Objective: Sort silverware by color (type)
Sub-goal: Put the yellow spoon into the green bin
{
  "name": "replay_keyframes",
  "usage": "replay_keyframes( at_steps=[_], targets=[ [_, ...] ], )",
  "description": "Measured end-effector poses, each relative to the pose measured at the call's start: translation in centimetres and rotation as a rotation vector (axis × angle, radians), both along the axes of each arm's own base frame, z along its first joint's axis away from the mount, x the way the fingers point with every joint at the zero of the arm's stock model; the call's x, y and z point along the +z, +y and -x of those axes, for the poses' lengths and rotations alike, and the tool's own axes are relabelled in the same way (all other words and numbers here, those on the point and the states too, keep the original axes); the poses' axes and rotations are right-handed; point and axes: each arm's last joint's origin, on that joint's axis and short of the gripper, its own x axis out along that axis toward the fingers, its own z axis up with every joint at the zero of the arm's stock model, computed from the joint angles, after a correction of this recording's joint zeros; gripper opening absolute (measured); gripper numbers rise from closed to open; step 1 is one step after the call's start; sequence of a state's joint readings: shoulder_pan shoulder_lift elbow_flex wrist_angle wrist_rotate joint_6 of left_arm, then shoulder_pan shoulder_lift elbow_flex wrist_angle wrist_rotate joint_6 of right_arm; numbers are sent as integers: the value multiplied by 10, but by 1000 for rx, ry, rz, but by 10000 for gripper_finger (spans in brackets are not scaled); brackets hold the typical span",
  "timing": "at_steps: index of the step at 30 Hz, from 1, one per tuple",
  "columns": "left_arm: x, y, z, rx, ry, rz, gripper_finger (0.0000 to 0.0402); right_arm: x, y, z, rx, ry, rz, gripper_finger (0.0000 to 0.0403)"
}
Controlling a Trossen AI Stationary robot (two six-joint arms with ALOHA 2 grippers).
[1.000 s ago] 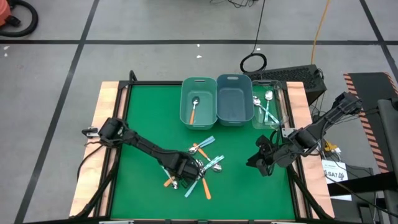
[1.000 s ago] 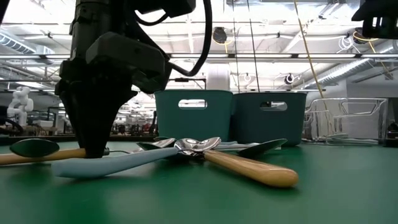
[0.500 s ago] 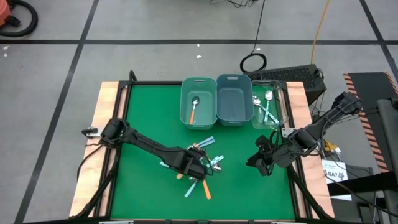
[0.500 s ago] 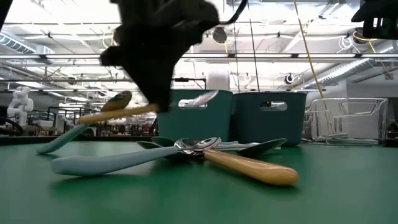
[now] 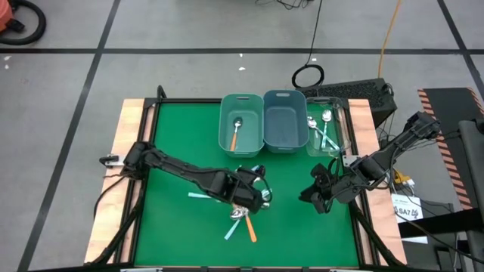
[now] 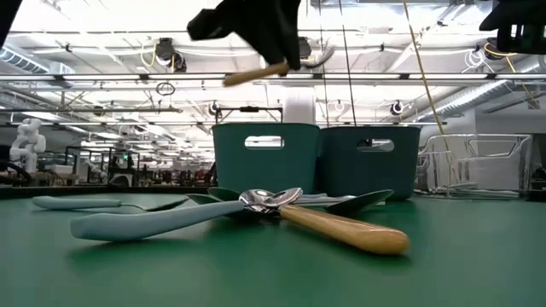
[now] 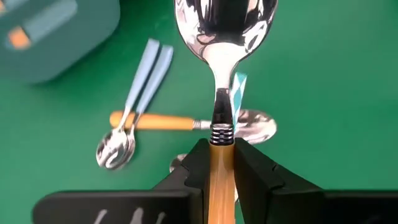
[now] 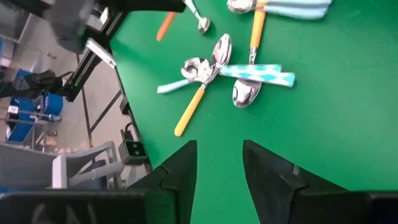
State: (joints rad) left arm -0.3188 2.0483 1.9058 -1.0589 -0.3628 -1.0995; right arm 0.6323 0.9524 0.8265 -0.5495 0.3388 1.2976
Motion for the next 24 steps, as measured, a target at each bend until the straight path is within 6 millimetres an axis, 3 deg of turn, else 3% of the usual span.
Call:
replay_keyframes(
  at_steps=[13,24],
  targets=[
    [65,47,-11,31,-121,-15,52,0,0,0,20,-9,34,125],
    [80,118,-14,175,-137,-13,52,0,-7,-3,169,-34,249,125]
  ],
)
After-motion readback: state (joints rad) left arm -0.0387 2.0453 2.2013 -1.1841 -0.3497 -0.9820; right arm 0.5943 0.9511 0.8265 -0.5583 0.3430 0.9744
